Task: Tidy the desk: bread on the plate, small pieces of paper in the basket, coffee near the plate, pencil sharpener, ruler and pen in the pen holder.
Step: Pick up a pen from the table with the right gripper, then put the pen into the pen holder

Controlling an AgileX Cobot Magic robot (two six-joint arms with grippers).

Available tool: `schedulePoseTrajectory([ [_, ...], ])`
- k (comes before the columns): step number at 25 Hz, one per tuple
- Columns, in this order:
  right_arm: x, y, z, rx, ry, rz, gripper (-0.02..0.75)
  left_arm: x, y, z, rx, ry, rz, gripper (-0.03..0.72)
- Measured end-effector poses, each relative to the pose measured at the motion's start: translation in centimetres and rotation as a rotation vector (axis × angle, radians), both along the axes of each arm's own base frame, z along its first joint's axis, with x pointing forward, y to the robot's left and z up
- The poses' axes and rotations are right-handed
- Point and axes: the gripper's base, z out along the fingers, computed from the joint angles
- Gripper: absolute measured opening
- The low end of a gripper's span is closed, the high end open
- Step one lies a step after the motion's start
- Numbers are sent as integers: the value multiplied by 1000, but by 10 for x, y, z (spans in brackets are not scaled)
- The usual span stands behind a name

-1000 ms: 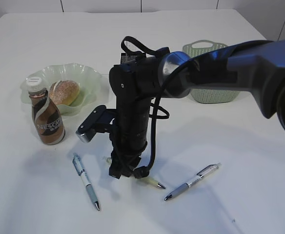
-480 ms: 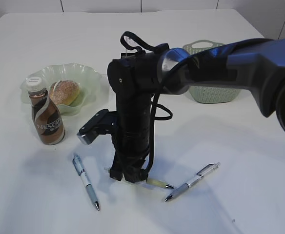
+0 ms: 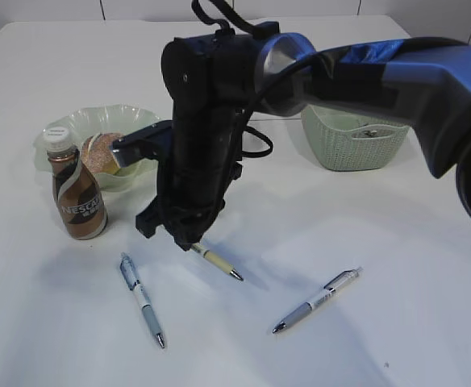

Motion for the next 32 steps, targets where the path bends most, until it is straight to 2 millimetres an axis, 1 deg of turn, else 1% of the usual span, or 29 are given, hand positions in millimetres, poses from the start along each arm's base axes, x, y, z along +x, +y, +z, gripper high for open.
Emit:
schedulePoseTrajectory([
  [3,5,4,14,31,-33,-32,126,0,0,0,-1,-6,-1,384],
  [5,5,4,14,31,-33,-32,126,1,0,1,-1,-10,-2,384],
  [6,12,9,37,83,-96,-50,125,1,0,1,-2,-15,-4,384],
  [8,13,9,41,89,-108,-52,125,1,0,1,-2,-19,-5,384],
  [9,19,11,61,112,-178,-51,125,2,-1,2,-3,-24,-6,384],
  [10,19,11,62,113,-183,-50,125,2,-1,2,-3,-32,-8,384],
  [12,25,10,84,130,-268,-63,125,3,-1,3,-5,-48,-11,384],
  [14,30,6,99,143,-318,-80,125,4,-1,4,-7,-64,-15,384],
  [16,31,5,101,144,-325,-82,125,5,-2,5,-8,-79,-19,384],
  [17,35,1,114,158,-363,-96,125,6,-2,6,-9,-89,-21,384],
  [20,40,-5,123,171,-395,-113,125,7,-3,8,-12,-115,-27,384],
  [22,47,-9,132,212,-455,-132,125,8,-3,9,-12,-131,-31,384],
  [24,48,-9,133,217,-462,-134,125,9,-3,10,-12,-150,-35,384],
  [25,55,-12,137,254,-513,-151,125,9,-3,11,-10,-155,-36,384],
  [26,55,-12,137,254,-513,-151,125,10,-3,11,-10,-164,-38,384],
  [27,62,-16,140,270,-557,-164,125,10,-3,12,-8,-172,-40,384],
  [32,70,-25,144,265,-620,-180,125,12,-3,15,9,-205,-46,384],
])
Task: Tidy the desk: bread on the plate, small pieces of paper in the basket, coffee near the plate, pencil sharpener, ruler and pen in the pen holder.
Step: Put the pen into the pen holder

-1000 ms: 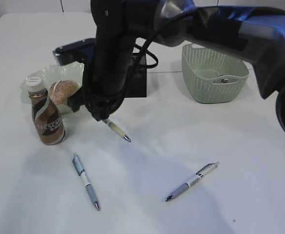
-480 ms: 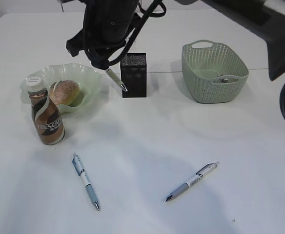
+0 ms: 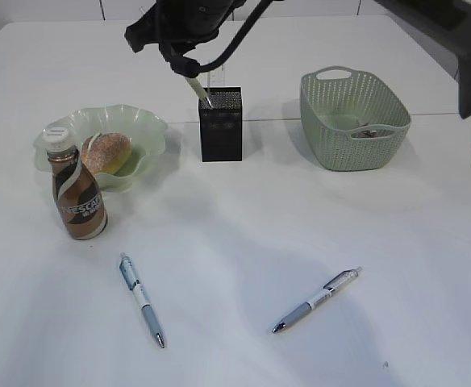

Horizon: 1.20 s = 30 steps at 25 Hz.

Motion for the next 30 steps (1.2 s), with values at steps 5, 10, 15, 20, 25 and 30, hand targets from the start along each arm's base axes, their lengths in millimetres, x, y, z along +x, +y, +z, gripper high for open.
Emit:
schedulePoseTrajectory([
  [5,11,-10,8,33,-88,-20,125,2,0,1,7,-21,-4,384],
  [10,26,-22,17,79,-198,-43,125,10,-1,-4,21,10,-3,384],
  [15,39,-38,19,110,-265,-76,125,17,-2,-8,26,27,-6,384],
  [20,58,-53,-2,164,-328,-115,125,20,-3,-5,21,-18,-19,384],
  [25,63,-52,-13,210,-391,-117,125,23,-4,-2,19,-59,-31,384],
  [30,70,-56,-33,288,-468,-138,125,25,-6,2,14,-108,-45,384],
])
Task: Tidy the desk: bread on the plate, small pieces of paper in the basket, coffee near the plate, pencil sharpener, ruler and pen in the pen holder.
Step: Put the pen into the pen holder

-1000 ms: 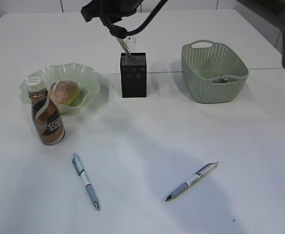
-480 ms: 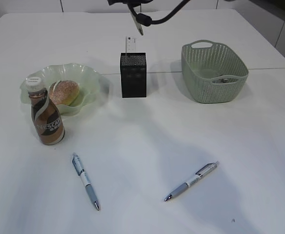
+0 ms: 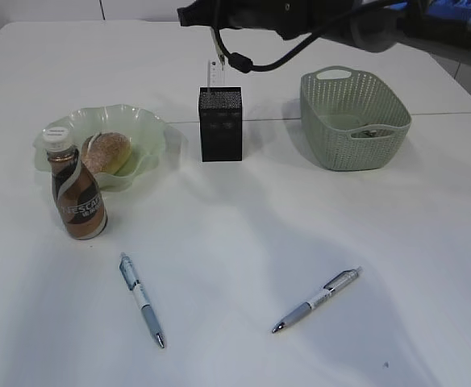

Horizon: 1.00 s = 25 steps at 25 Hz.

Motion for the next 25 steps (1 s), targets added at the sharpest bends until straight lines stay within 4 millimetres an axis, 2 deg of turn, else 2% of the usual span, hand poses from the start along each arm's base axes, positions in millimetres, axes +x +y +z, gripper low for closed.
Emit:
schedulePoseTrajectory([
  [5,3,-9,-28,65,-29,-30,125,1,-1,2,-2,-28,-8,384],
  [7,3,-9,-28,65,-29,-30,125,1,-1,3,-3,-34,-10,384],
  [8,2,-14,-44,131,-92,-59,123,2,-1,3,-2,-39,-11,384],
  [15,1,-16,-54,169,-137,-77,123,2,-2,5,-4,-60,-18,384],
  [25,8,-14,-97,152,-101,-85,122,3,-2,6,-5,-67,-20,384],
])
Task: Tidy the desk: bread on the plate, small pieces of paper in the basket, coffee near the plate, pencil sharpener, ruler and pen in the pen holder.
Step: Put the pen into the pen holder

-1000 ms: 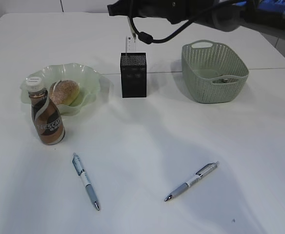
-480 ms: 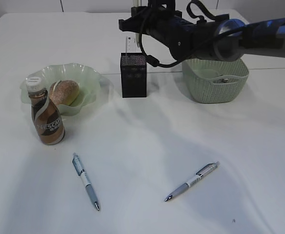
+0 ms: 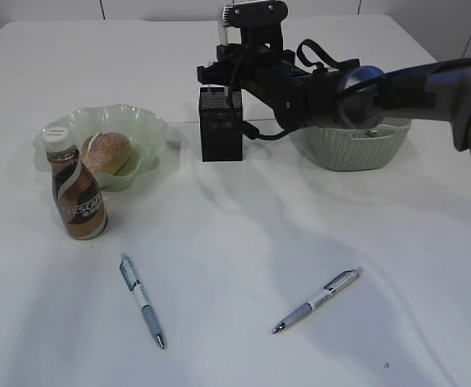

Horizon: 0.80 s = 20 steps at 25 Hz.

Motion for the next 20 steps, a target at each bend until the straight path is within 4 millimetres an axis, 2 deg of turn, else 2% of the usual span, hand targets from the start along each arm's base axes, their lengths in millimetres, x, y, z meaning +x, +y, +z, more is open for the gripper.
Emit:
schedulePoseTrajectory([
  [11,1,0,-10,-3,6,-1,122,0,0,0,0,-2,0,384],
  [12,2,1,-17,-15,15,2,122,0,0,0,0,-2,0,384],
  [16,2,1,-21,-30,16,9,128,0,0,0,0,-4,-1,384],
  [20,2,2,-21,-32,14,10,181,0,0,1,-1,-7,-2,384],
])
